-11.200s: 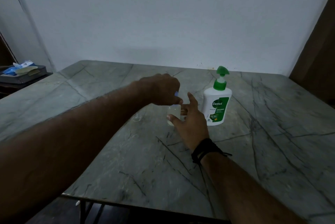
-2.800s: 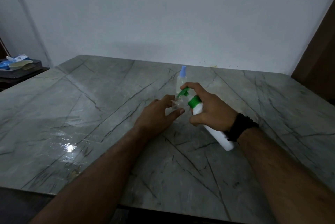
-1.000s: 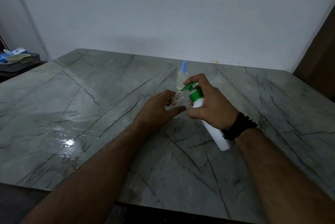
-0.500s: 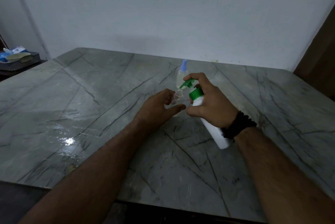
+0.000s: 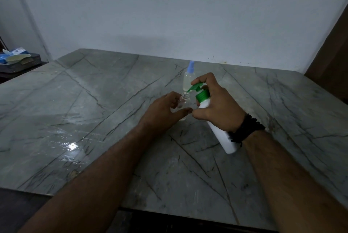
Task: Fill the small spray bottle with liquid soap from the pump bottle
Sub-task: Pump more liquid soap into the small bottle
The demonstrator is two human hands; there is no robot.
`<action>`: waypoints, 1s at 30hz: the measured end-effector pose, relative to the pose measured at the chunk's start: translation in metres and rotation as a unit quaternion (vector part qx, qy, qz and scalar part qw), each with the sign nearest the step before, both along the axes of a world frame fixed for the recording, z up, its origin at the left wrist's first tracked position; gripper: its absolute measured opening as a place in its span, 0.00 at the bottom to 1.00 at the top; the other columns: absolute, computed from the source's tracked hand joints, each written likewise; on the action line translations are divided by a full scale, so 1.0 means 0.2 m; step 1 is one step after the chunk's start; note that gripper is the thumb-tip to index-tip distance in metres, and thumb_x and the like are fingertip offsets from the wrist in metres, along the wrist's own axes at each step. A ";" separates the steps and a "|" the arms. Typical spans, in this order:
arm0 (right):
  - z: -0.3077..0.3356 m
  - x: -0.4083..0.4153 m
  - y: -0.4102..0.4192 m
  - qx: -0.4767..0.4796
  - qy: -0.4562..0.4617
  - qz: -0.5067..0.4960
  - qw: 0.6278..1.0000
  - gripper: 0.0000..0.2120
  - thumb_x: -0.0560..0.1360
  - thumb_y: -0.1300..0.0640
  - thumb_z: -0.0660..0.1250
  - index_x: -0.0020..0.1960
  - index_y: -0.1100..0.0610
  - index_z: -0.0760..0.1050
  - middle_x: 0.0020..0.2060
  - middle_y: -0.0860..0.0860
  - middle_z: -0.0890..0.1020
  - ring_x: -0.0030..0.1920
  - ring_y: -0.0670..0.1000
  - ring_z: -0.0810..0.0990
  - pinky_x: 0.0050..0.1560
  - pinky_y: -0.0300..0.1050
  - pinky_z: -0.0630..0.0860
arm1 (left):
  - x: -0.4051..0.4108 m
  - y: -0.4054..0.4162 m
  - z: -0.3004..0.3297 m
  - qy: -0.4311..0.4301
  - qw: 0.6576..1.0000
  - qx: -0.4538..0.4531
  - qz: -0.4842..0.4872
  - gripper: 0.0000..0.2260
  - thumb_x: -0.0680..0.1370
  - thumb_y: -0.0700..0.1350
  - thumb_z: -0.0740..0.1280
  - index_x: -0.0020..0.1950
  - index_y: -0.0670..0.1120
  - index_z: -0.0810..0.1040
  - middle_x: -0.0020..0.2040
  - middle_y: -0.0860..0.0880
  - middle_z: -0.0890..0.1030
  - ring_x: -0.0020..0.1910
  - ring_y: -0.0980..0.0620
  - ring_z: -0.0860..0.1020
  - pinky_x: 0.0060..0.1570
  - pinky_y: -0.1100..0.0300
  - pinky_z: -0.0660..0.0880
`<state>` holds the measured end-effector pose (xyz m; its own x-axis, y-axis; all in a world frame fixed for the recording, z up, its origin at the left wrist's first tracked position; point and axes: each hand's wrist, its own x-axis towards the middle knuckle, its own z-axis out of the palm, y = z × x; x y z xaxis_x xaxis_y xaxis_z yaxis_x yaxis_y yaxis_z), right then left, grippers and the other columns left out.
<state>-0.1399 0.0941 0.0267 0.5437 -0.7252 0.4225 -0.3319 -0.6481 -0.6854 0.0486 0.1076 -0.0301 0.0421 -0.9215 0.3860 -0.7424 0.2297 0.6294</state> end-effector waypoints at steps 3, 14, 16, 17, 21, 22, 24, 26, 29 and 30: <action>0.00 0.00 0.01 -0.005 -0.002 -0.004 1.000 0.33 0.65 0.65 0.76 0.65 0.51 0.66 0.40 0.44 0.77 0.35 0.40 0.77 0.36 0.31 0.72 | 0.00 0.01 0.00 0.002 1.000 -0.003 -0.006 0.15 0.72 0.63 0.68 0.54 0.59 0.71 0.48 0.60 0.76 0.47 0.61 0.75 0.44 0.62 0.73; 0.00 0.00 0.01 -0.003 -0.006 0.001 1.000 0.33 0.65 0.66 0.76 0.65 0.52 0.66 0.41 0.44 0.77 0.35 0.39 0.78 0.37 0.30 0.72 | -0.02 0.02 0.02 0.009 1.000 0.005 0.002 0.17 0.72 0.60 0.70 0.57 0.54 0.74 0.51 0.55 0.78 0.48 0.57 0.76 0.48 0.58 0.75; 0.00 0.00 0.01 -0.008 -0.002 0.000 1.000 0.35 0.65 0.65 0.76 0.67 0.50 0.66 0.41 0.43 0.77 0.36 0.39 0.78 0.37 0.29 0.72 | -0.02 0.03 0.02 0.009 1.000 0.010 0.003 0.17 0.73 0.60 0.69 0.56 0.55 0.73 0.51 0.55 0.78 0.48 0.57 0.76 0.48 0.59 0.75; 0.00 0.00 0.01 -0.010 -0.001 0.000 1.000 0.35 0.65 0.65 0.77 0.67 0.50 0.66 0.41 0.43 0.77 0.36 0.38 0.78 0.37 0.29 0.71 | -0.02 0.03 0.02 0.010 1.000 0.011 0.001 0.17 0.73 0.60 0.69 0.56 0.54 0.73 0.51 0.55 0.78 0.48 0.57 0.76 0.47 0.59 0.75; 0.00 0.00 0.00 -0.002 -0.004 0.002 1.000 0.33 0.65 0.65 0.76 0.64 0.51 0.66 0.40 0.44 0.77 0.35 0.40 0.78 0.37 0.30 0.72 | -0.02 0.03 0.04 0.009 1.000 0.017 0.000 0.17 0.73 0.59 0.69 0.57 0.52 0.74 0.52 0.54 0.77 0.49 0.56 0.75 0.47 0.59 0.73; 0.00 0.00 0.00 0.003 -0.005 0.002 1.000 0.32 0.65 0.65 0.76 0.63 0.52 0.66 0.40 0.44 0.78 0.35 0.40 0.78 0.37 0.31 0.72 | -0.02 0.03 0.04 0.009 1.000 0.019 0.000 0.17 0.73 0.58 0.69 0.58 0.51 0.74 0.52 0.54 0.77 0.49 0.55 0.75 0.47 0.59 0.73; 0.00 0.00 0.00 0.005 -0.007 0.002 1.000 0.32 0.65 0.65 0.76 0.64 0.51 0.66 0.41 0.44 0.77 0.35 0.40 0.78 0.37 0.31 0.72 | -0.03 0.04 0.05 0.011 1.000 0.019 0.000 0.17 0.74 0.57 0.70 0.58 0.50 0.74 0.52 0.53 0.77 0.49 0.55 0.75 0.47 0.59 0.73; -0.01 0.00 0.01 -0.002 -0.008 -0.001 1.000 0.34 0.65 0.65 0.76 0.65 0.50 0.67 0.41 0.44 0.77 0.35 0.40 0.78 0.37 0.30 0.72 | -0.03 0.04 0.05 0.015 1.000 0.017 -0.002 0.17 0.74 0.57 0.70 0.58 0.51 0.75 0.53 0.52 0.79 0.49 0.55 0.76 0.48 0.58 0.74; 0.00 0.00 0.01 -0.010 -0.006 -0.001 1.000 0.34 0.64 0.65 0.76 0.65 0.49 0.67 0.41 0.44 0.78 0.36 0.40 0.78 0.37 0.30 0.72 | -0.03 0.05 0.05 0.014 1.000 0.019 0.000 0.18 0.73 0.58 0.70 0.58 0.51 0.74 0.53 0.53 0.78 0.50 0.55 0.76 0.50 0.56 0.75; 0.00 0.00 0.01 -0.008 -0.006 -0.001 1.000 0.34 0.64 0.65 0.76 0.65 0.50 0.66 0.41 0.44 0.78 0.35 0.41 0.78 0.37 0.31 0.72 | -0.03 0.05 0.06 0.013 1.000 0.019 0.001 0.18 0.73 0.59 0.69 0.58 0.51 0.74 0.52 0.53 0.78 0.50 0.55 0.76 0.50 0.56 0.75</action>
